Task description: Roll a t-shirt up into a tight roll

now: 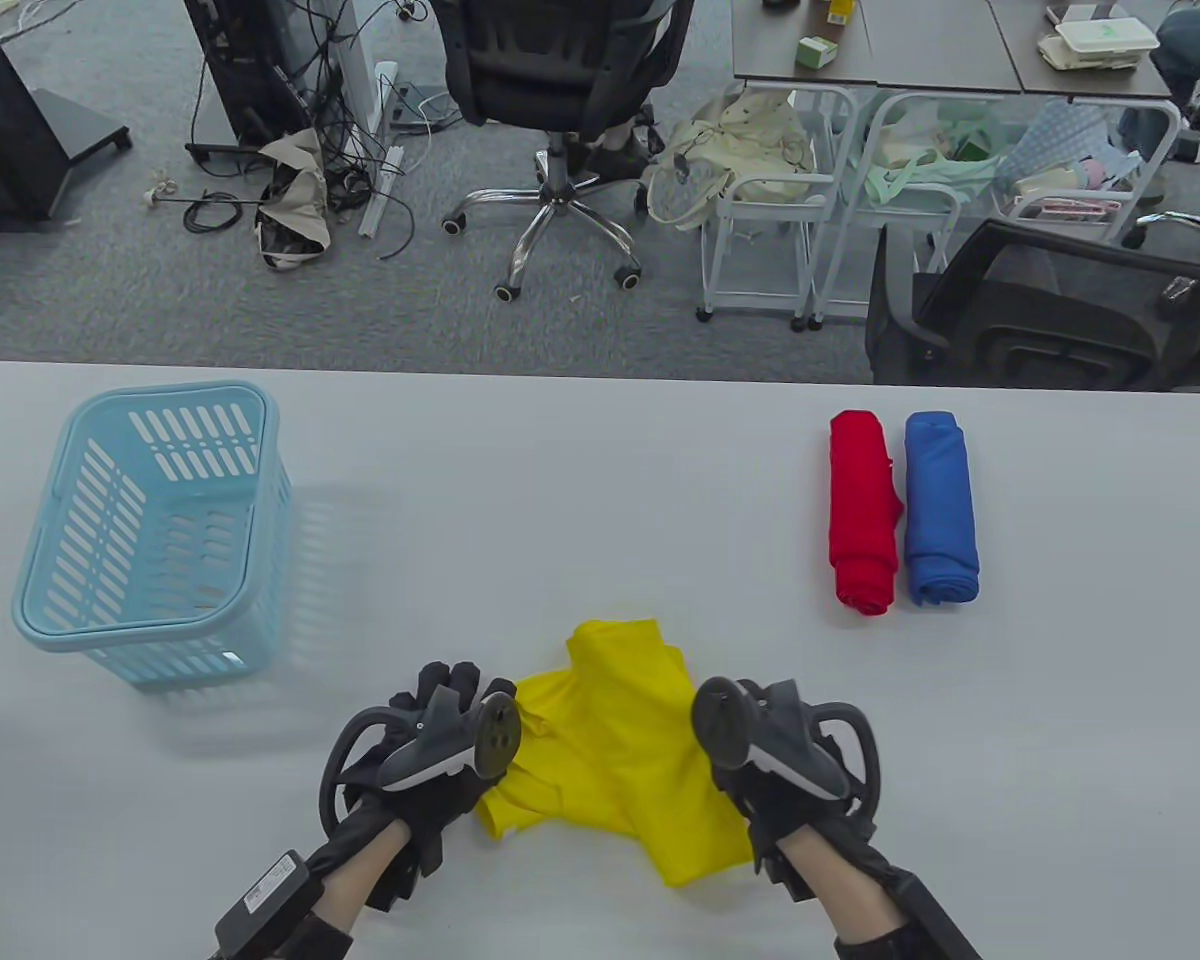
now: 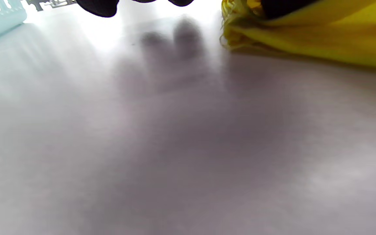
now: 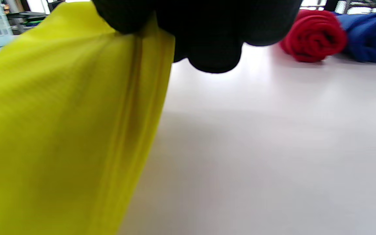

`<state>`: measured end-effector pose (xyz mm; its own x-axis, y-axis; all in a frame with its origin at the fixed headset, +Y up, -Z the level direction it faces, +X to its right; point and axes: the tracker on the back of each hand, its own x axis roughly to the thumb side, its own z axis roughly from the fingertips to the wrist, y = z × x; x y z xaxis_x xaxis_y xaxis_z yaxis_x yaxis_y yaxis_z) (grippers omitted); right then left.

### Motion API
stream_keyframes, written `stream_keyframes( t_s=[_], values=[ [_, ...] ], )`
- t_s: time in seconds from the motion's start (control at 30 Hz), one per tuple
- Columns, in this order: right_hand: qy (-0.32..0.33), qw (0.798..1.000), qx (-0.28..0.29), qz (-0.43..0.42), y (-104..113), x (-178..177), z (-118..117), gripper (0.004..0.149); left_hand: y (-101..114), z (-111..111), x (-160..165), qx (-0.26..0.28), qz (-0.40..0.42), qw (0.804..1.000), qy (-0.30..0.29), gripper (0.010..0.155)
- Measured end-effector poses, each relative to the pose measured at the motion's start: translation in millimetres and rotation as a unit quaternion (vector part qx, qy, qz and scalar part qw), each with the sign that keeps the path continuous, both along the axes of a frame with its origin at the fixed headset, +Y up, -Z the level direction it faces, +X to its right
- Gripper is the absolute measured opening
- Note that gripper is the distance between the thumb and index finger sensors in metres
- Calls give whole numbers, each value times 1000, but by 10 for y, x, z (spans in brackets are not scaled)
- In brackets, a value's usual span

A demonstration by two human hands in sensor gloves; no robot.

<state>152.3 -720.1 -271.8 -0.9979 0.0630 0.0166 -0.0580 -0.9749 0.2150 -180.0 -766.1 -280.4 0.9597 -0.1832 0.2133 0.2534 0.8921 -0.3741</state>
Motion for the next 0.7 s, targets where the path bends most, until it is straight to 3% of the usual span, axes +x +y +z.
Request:
stream_keyframes(
  t_s=[0.13, 0.2, 0.3, 0.33, 0.37, 0.4, 0.47, 0.57, 0.7],
  values=[
    [-140, 982, -89, 87, 77, 581, -101, 41, 102, -92, -327, 64, -75, 992, 78, 69],
    [-177, 974, -81, 117, 100, 698, -74, 54, 199, -64, -408, 89, -68, 989, 93, 68],
    [-121, 989, -48, 70, 124, 573, -78, 60, 310, 14, -339, 84, 12, 993, 84, 69],
    [-36, 998, -51, 28, 77, 409, -77, 62, 300, 49, -243, 69, 43, 995, 62, 69],
    [-2, 998, -55, 14, 47, 347, -76, 63, 271, 73, -175, 55, 55, 996, 46, 70],
    [63, 995, -76, -14, -43, 206, -73, 65, 204, 103, -74, 28, 62, 997, 21, 72],
    [102, 985, -137, -36, -223, 53, -71, 70, 47, 135, 65, -19, 45, 999, -1, 78],
    [21, 976, -214, 23, -388, 188, -98, 76, -35, 32, 38, 4, -56, 998, -4, 80],
    [-97, 982, -140, 80, -154, 497, -107, 68, 21, -145, -309, 10, -23, 995, 99, 74]
  ],
)
